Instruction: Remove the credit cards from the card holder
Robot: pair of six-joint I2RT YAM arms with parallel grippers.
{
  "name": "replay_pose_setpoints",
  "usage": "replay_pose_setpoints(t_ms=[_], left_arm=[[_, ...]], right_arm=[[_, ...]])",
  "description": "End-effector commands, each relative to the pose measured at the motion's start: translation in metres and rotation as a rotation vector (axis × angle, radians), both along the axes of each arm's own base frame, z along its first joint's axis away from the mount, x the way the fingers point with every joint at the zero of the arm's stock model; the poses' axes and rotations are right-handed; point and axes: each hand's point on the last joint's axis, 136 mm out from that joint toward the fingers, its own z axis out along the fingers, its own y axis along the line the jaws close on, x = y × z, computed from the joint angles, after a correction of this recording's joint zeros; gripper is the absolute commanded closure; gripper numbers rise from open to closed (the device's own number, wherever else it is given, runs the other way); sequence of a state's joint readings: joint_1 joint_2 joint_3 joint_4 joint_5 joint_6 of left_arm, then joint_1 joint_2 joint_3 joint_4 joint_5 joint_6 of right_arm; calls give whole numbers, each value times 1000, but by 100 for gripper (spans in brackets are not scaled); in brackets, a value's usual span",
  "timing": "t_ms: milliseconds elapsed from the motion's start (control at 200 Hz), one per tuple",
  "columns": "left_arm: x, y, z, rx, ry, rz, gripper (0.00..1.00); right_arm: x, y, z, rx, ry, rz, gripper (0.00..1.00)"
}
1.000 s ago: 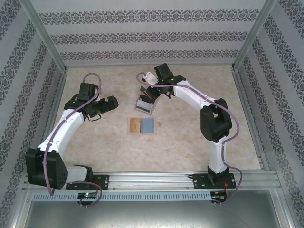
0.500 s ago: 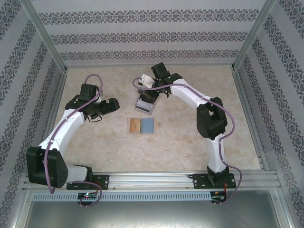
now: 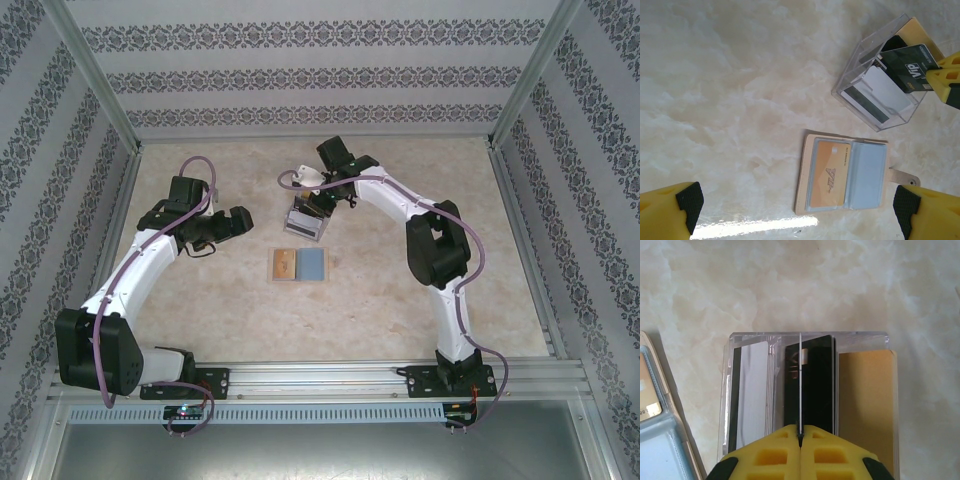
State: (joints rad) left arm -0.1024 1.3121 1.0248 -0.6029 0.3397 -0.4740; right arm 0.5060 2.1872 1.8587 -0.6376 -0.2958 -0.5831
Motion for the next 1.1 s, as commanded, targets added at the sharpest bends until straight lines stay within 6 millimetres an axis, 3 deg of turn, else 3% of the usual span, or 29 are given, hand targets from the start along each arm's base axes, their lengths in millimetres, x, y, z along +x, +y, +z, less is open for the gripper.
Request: replay_pose_setpoints(t_ms=[0,145,375,465,599,829,919,989,1094], left_arm=[[-7,3,-5,0,34,-11,1],[-8,1,-5,-10,27,-15,1],[-11,-1,-5,-25,24,-17,1],[-14,-1,-8,-26,26,-15,1],[-17,5,-13,-7,31,13,1],[-17,7,-19,-24,32,57,1],[-14,3,-18,-49,23,54,1],[-13,5,-19,-43,23,72,0],[-9,6,-19,-50,12,86,0]], right_arm=[[6,-3,8,-5,-7,-5,85],[7,-5,22,4,-25,-45,63],[0,-10,61,71,-55,-163,59],[-9,-13,76,109,-64,-273,52],[-31,-20,83,165,-31,-506,43],[-96,-7,50,317,231,-753,38],[-117,9,28,315,326,-789,39],[-137,33,15,327,440,-733,43],[-149,49,-8,318,501,-753,44]])
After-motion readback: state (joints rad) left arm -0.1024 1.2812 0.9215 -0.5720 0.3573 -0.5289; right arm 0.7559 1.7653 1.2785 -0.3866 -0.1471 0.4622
